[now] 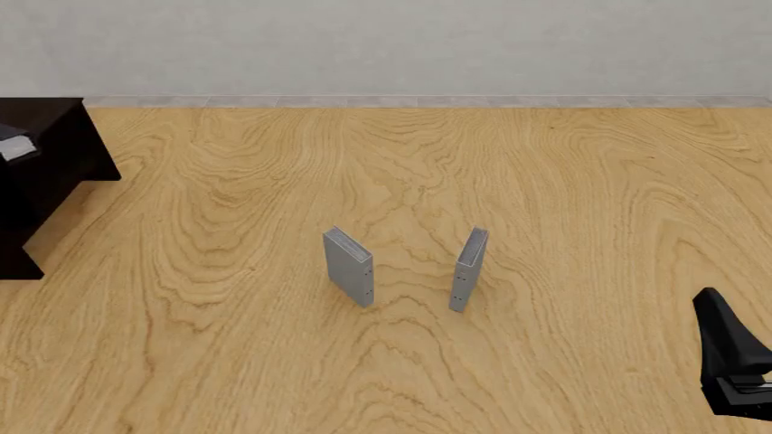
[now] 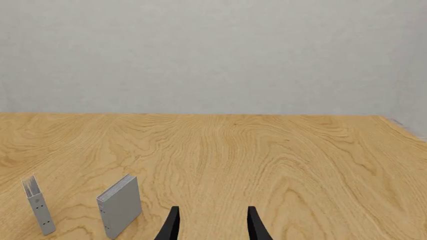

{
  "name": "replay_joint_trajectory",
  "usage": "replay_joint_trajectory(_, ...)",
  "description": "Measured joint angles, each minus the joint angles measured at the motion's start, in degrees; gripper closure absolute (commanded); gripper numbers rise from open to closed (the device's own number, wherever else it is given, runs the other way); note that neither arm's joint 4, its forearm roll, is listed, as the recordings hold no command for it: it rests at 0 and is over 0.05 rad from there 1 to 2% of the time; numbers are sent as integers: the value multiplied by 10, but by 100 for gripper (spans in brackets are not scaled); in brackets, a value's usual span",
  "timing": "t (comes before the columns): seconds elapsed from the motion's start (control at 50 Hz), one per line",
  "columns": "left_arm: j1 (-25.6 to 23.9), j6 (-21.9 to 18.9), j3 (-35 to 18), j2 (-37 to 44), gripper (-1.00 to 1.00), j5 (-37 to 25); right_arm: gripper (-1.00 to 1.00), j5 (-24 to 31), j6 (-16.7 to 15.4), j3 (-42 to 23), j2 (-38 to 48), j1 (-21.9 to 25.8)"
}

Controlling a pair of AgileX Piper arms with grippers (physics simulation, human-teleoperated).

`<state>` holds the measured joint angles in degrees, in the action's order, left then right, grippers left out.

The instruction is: Pick up the book in the middle and place it on the cabinet shelf.

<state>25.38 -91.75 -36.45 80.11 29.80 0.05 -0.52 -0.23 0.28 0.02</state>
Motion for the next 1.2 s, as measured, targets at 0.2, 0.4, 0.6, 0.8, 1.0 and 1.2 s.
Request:
replay_joint_trajectory(0.2, -11, 2, -2, 17, 100, 21, -100, 0, 0, 0, 0, 0)
replay_joint_trajectory(0.4, -18, 5, -15, 40, 100, 35, -100, 0, 0, 0, 0, 0)
replay_joint_trajectory(0.6, -13, 7, -33, 56, 100, 35, -100, 0, 0, 0, 0, 0)
replay_joint_trajectory(0.8, -3, 7, -49, 72, 100, 36, -100, 0, 0, 0, 0, 0)
replay_joint_trajectory(1.0, 9, 7, -64, 86, 100, 35, -100, 0, 0, 0, 0, 0)
replay_joint_trajectory(1.2, 19, 9, -76, 100, 100, 32, -100, 0, 0, 0, 0, 0)
